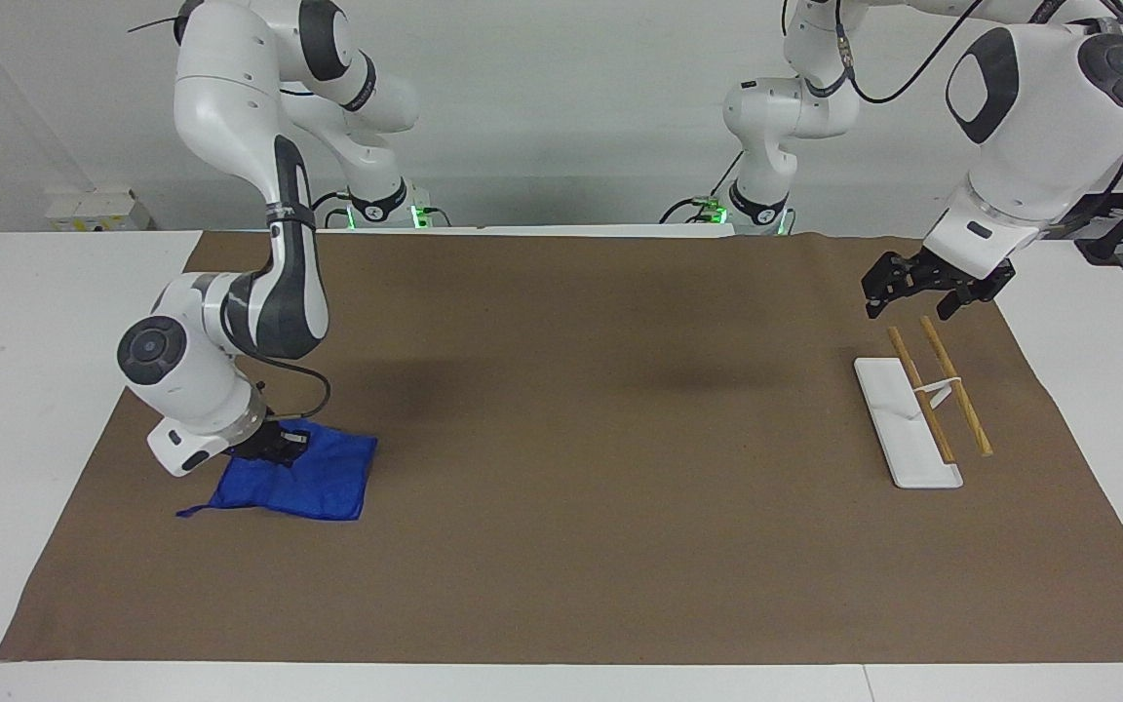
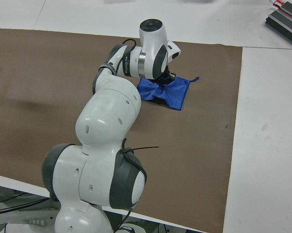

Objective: Right arm passes towel to left arm to hang
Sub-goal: 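Lift the blue towel with the right gripper toward the table center, then hold the towel out with the right gripper while the left gripper approaches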

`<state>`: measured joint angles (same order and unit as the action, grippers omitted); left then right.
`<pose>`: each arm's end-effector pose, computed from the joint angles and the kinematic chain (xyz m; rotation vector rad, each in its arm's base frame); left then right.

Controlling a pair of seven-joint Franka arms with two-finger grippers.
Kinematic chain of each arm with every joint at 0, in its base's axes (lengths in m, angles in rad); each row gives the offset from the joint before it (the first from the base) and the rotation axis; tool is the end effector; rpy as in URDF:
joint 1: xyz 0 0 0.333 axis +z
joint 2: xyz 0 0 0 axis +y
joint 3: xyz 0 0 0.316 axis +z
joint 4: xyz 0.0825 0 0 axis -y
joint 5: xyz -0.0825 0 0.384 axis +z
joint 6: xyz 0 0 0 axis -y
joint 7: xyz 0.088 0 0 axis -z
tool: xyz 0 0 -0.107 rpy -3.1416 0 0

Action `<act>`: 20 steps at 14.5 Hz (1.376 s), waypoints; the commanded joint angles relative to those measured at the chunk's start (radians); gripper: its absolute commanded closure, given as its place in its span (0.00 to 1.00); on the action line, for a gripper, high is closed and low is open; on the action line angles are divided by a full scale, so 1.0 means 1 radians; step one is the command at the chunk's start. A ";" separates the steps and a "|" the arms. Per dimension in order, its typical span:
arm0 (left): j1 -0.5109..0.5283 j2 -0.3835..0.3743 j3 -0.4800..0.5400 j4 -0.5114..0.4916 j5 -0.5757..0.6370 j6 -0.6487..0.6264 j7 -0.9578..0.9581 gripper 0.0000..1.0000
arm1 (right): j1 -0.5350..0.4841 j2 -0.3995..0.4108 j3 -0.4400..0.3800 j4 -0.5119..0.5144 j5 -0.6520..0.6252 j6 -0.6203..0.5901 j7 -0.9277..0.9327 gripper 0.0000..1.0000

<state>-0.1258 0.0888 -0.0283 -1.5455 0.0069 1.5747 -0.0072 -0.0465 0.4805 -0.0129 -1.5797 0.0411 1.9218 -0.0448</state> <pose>0.5735 -0.0876 0.5864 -3.1226 0.2301 0.0924 0.6684 -0.0358 0.3493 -3.0954 0.0470 0.2116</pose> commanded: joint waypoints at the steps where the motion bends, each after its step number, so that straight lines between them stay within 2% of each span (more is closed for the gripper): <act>1: 0.000 -0.023 -0.004 -0.022 0.016 0.001 -0.005 0.08 | -0.007 -0.003 0.020 0.108 0.075 -0.154 0.034 1.00; 4: 0.002 -0.020 -0.022 -0.016 0.016 -0.001 -0.013 0.07 | 0.004 -0.026 0.083 0.197 0.161 -0.337 0.260 1.00; 5: 0.002 -0.018 -0.021 -0.015 0.016 0.004 -0.010 0.07 | 0.005 -0.037 0.109 0.208 0.196 -0.364 0.346 1.00; 7: 0.002 -0.015 -0.022 -0.012 0.015 0.030 -0.002 0.02 | 0.005 -0.069 0.152 0.207 0.297 -0.374 0.503 1.00; 10: 0.002 -0.012 -0.022 -0.008 0.013 0.091 -0.011 0.01 | 0.008 -0.085 0.200 0.199 0.486 -0.362 0.771 1.00; 12: 0.002 -0.012 -0.024 -0.010 0.013 0.103 -0.020 0.02 | 0.019 -0.085 0.206 0.193 0.616 -0.328 0.879 1.00; 13: 0.002 -0.012 -0.025 -0.012 0.013 0.105 -0.080 0.02 | 0.031 -0.086 0.208 0.190 0.663 -0.319 0.898 1.00; 15: 0.002 -0.012 -0.042 -0.012 0.011 0.108 -0.332 0.02 | 0.039 -0.104 0.208 0.138 0.784 -0.264 0.925 1.00; 17: 0.011 -0.012 -0.091 -0.015 0.011 0.135 -0.558 0.03 | 0.060 -0.138 0.206 0.055 0.908 -0.195 0.933 1.00; 20: 0.018 -0.014 -0.165 -0.018 -0.011 0.175 -0.976 0.03 | 0.091 -0.161 0.206 0.000 1.023 -0.110 0.936 1.00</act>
<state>-0.1240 0.0880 -0.1467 -1.5447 0.0045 1.7153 -0.7543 0.0329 0.3772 0.1879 -1.4979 0.9963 1.7545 0.8761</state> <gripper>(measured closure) 0.026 0.938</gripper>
